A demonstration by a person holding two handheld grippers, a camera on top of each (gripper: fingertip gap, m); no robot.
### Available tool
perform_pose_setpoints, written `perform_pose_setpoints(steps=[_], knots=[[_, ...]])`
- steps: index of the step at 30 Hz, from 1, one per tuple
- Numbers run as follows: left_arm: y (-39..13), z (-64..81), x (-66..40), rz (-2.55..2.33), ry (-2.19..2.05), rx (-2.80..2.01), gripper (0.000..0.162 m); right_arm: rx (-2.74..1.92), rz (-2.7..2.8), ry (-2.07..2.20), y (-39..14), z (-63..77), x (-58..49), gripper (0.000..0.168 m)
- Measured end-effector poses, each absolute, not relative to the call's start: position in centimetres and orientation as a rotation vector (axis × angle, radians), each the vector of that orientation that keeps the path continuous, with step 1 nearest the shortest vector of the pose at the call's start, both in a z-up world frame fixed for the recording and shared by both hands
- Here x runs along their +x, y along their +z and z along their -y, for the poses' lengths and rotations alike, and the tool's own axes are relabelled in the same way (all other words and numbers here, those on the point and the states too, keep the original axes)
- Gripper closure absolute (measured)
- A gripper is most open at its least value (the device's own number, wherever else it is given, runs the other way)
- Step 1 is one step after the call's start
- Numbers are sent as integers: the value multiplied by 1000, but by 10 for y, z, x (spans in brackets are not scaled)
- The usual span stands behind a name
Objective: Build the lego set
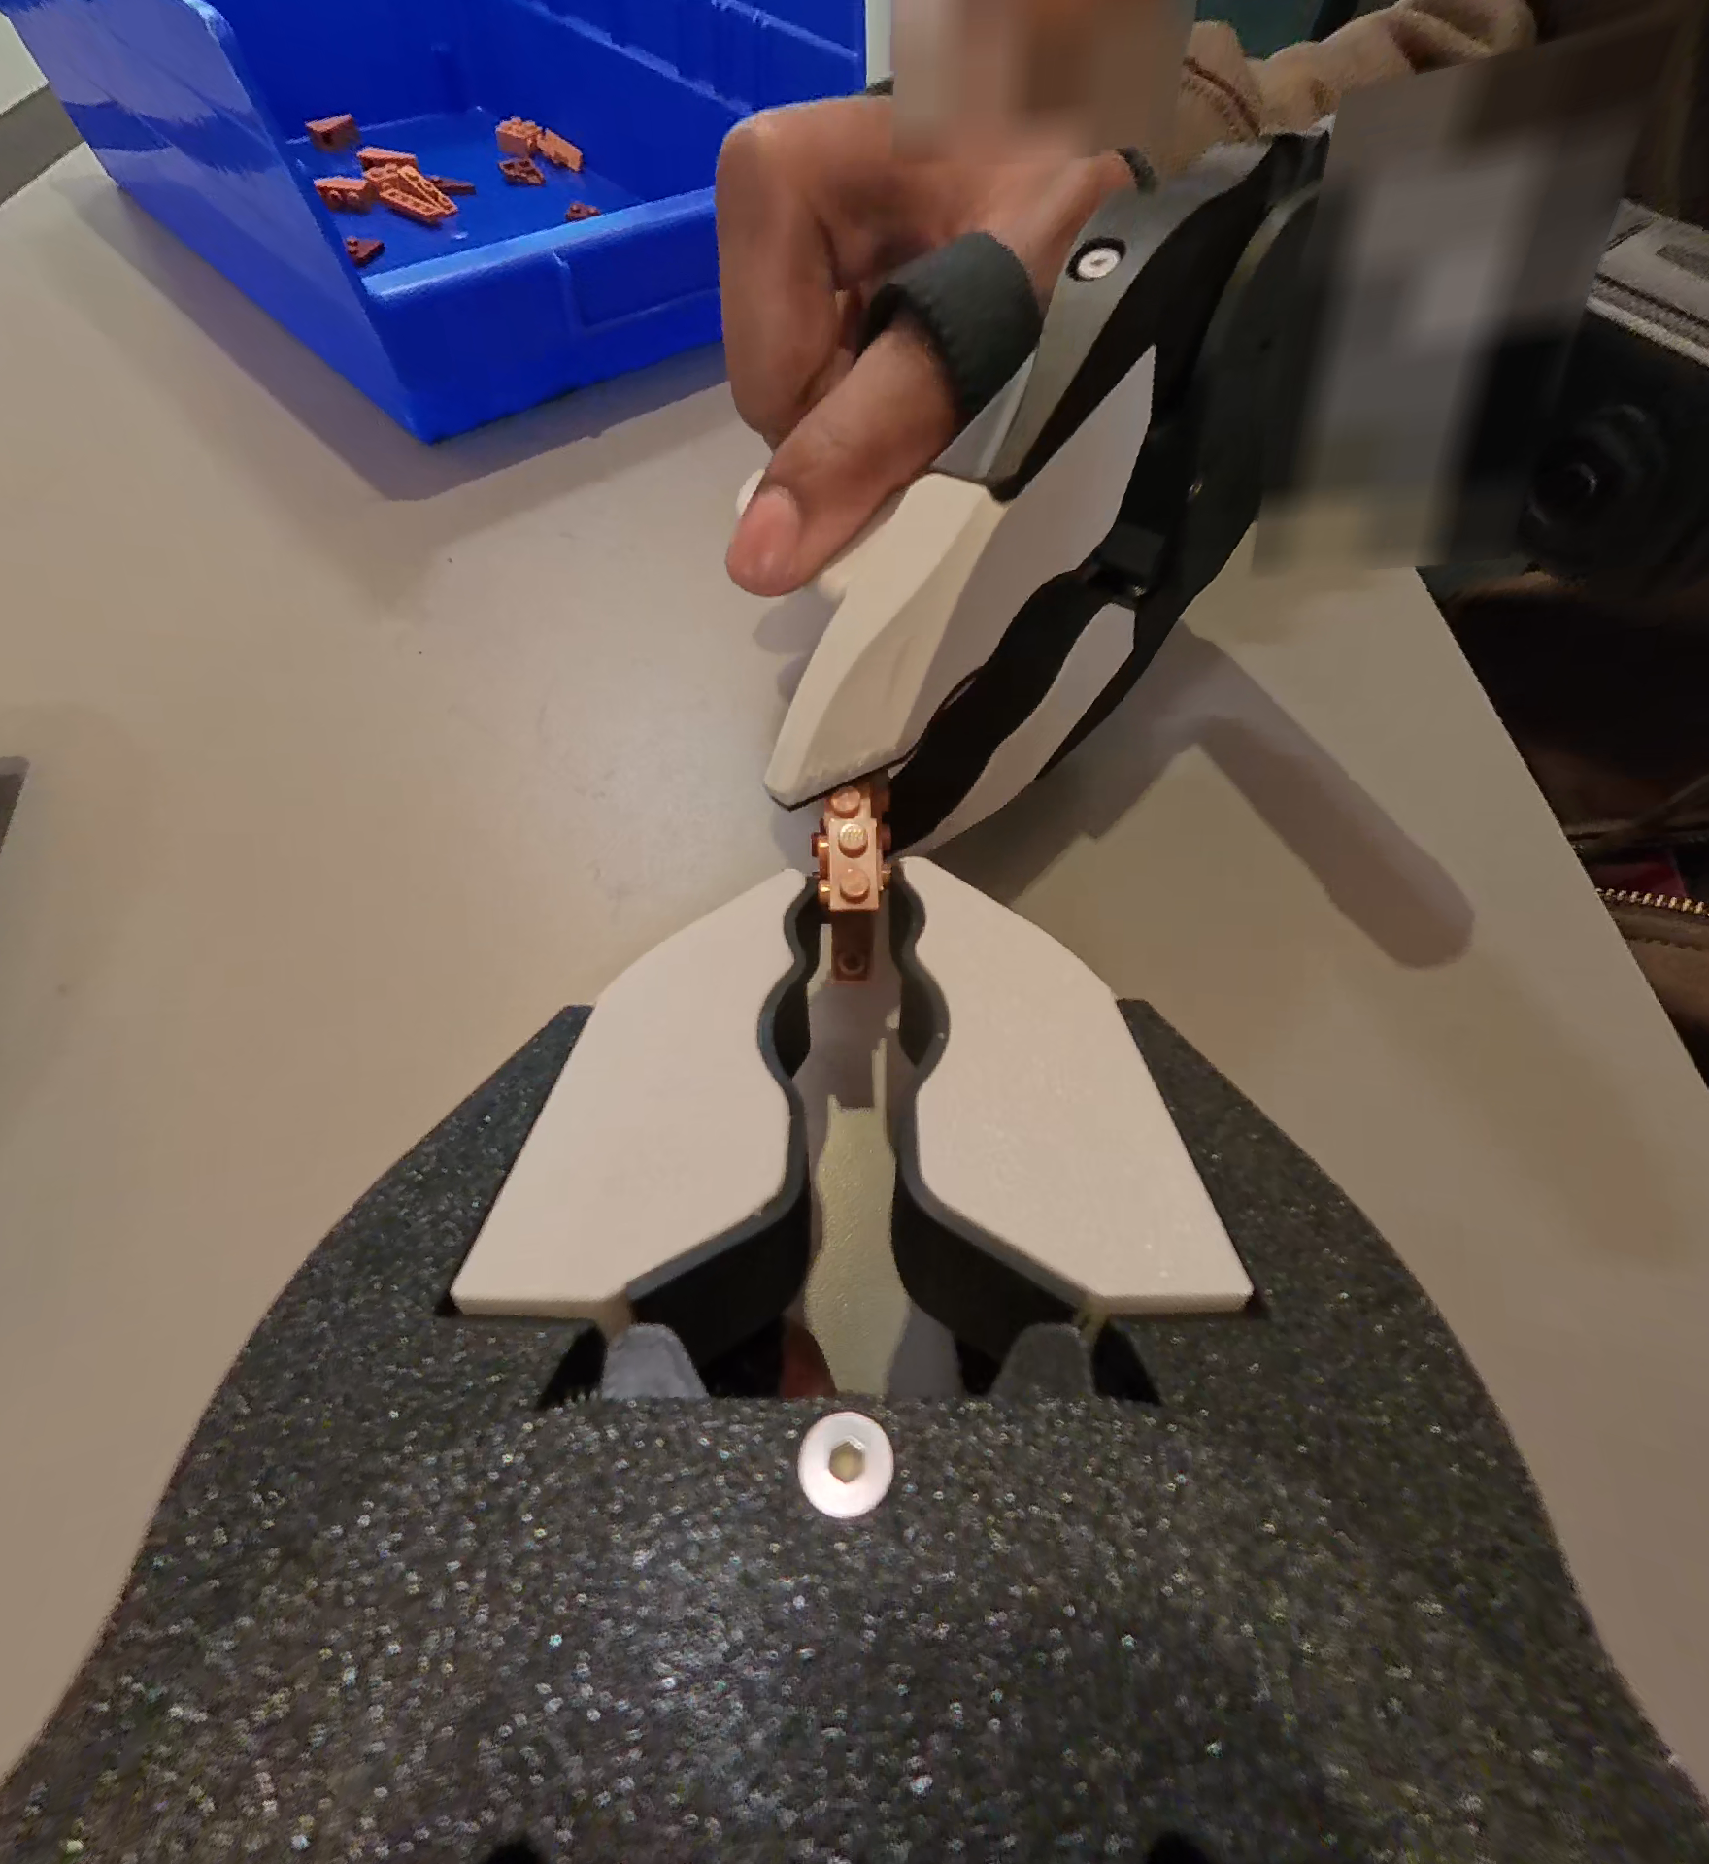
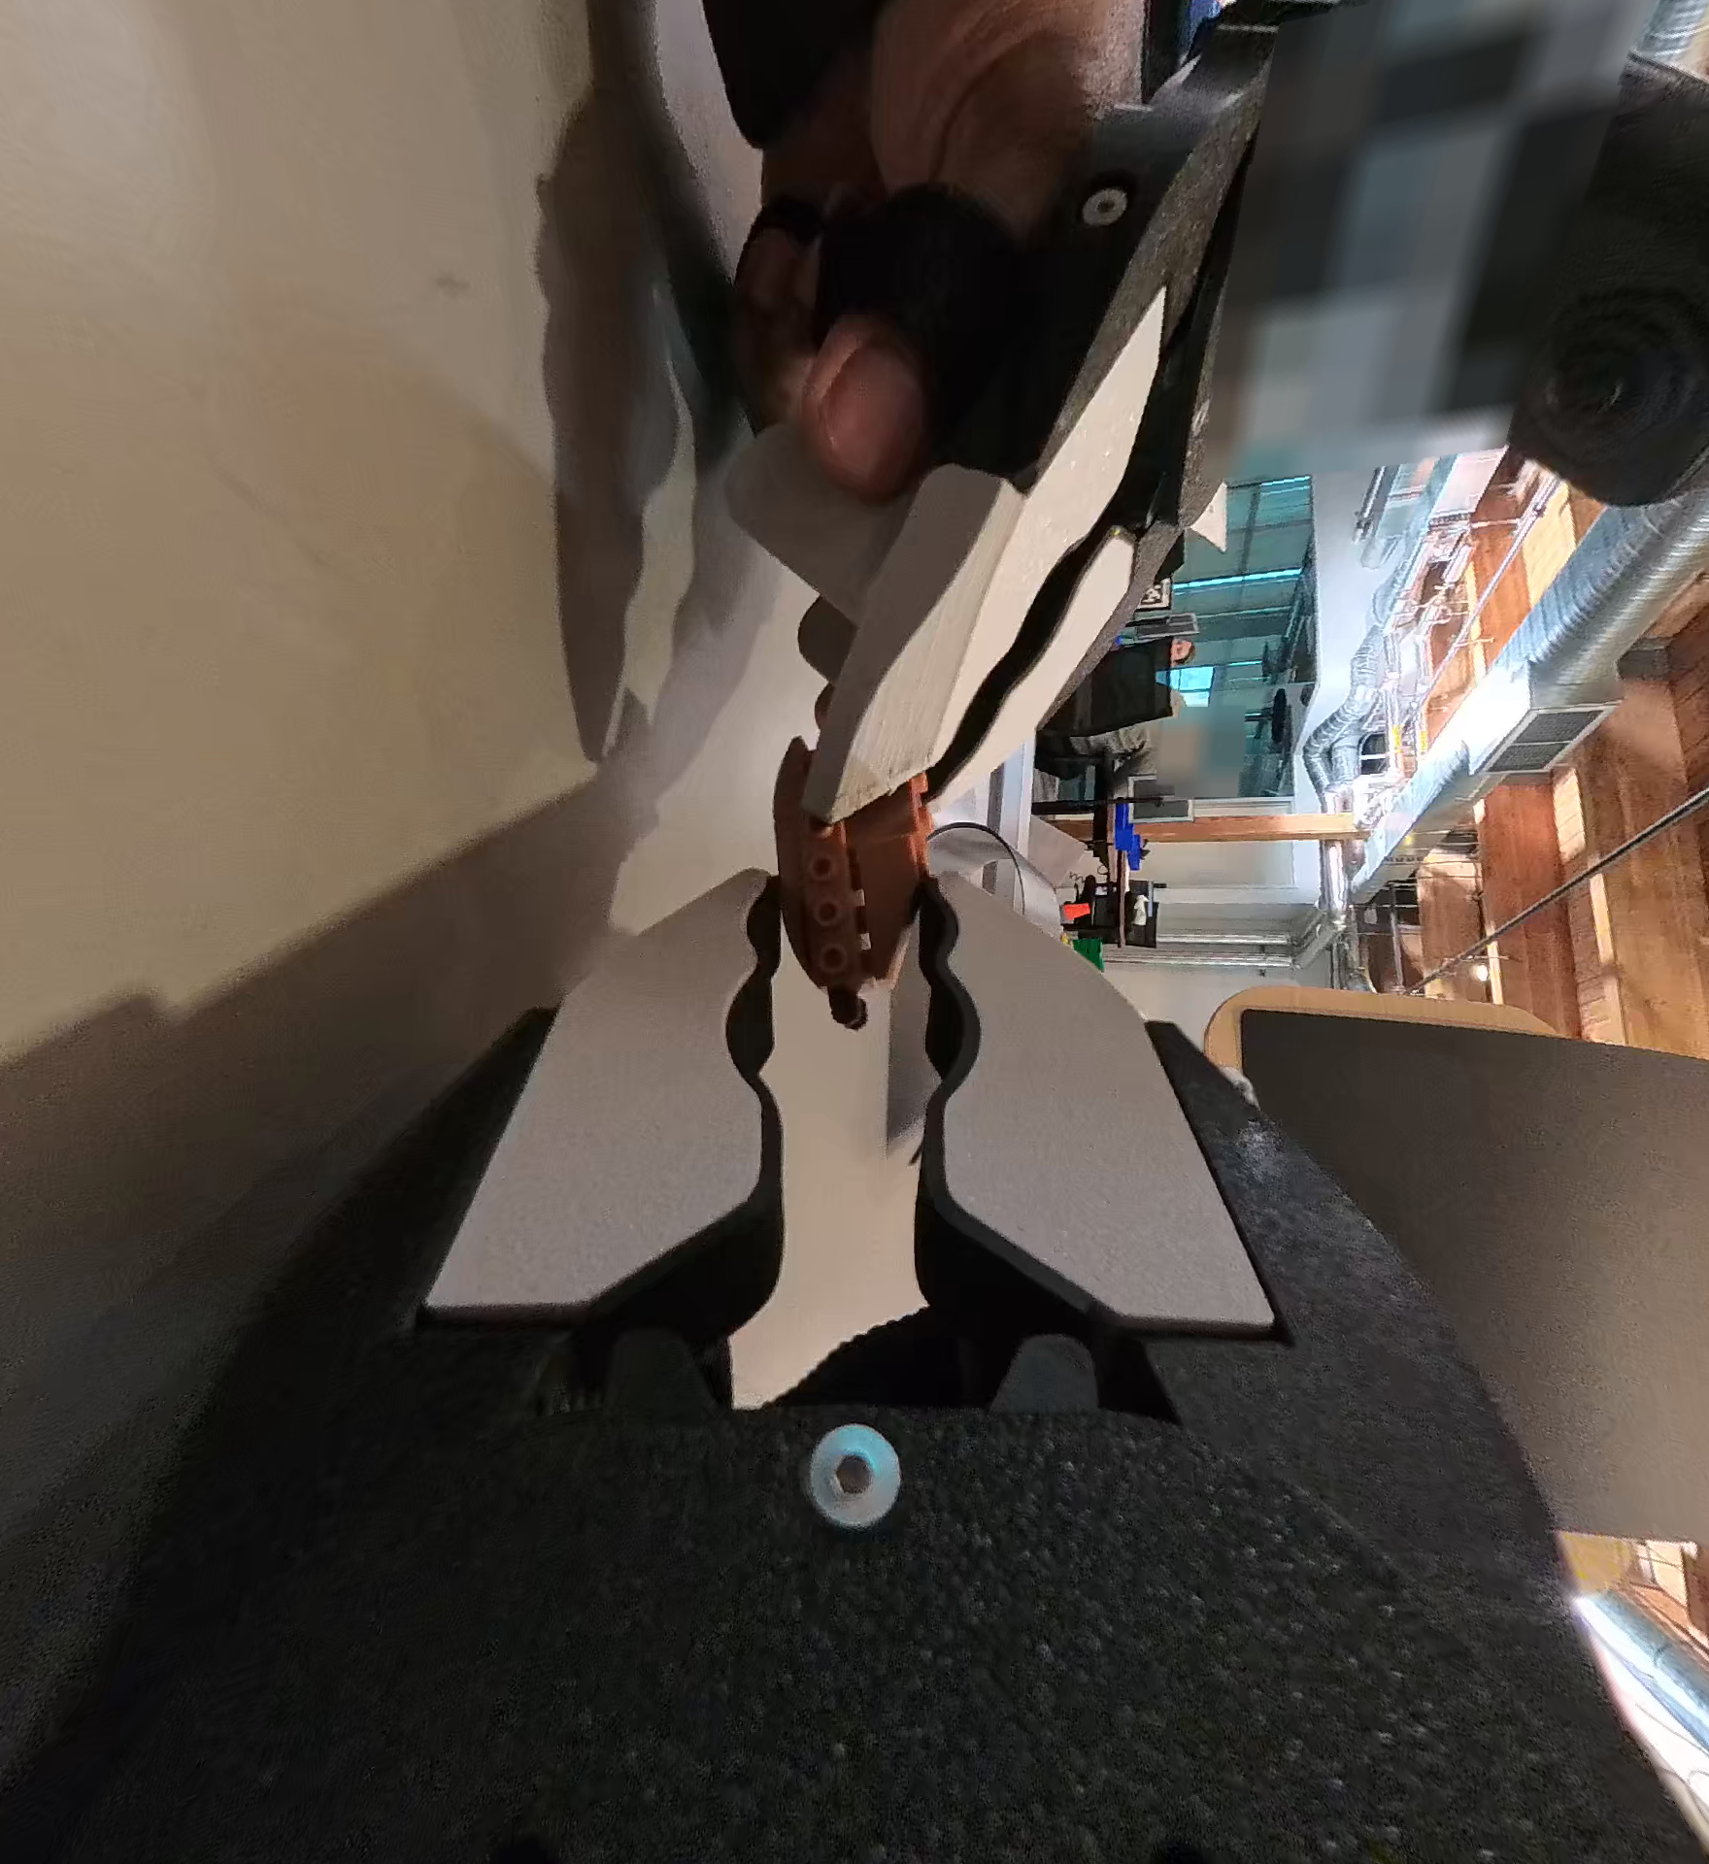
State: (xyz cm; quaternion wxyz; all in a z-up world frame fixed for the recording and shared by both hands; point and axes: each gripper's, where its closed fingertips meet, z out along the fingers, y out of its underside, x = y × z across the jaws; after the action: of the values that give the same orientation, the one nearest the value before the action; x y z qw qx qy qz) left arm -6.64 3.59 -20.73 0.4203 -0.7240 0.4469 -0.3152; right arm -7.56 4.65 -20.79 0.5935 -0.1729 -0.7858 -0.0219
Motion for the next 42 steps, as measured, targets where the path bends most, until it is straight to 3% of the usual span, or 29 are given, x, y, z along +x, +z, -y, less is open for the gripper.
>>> perform_pose_setpoints(steps=[42], knots=[[-202, -36, -66, -1043, -896, -1829, 150, -403, 1806, -27, -202, -45, -75, 142]])
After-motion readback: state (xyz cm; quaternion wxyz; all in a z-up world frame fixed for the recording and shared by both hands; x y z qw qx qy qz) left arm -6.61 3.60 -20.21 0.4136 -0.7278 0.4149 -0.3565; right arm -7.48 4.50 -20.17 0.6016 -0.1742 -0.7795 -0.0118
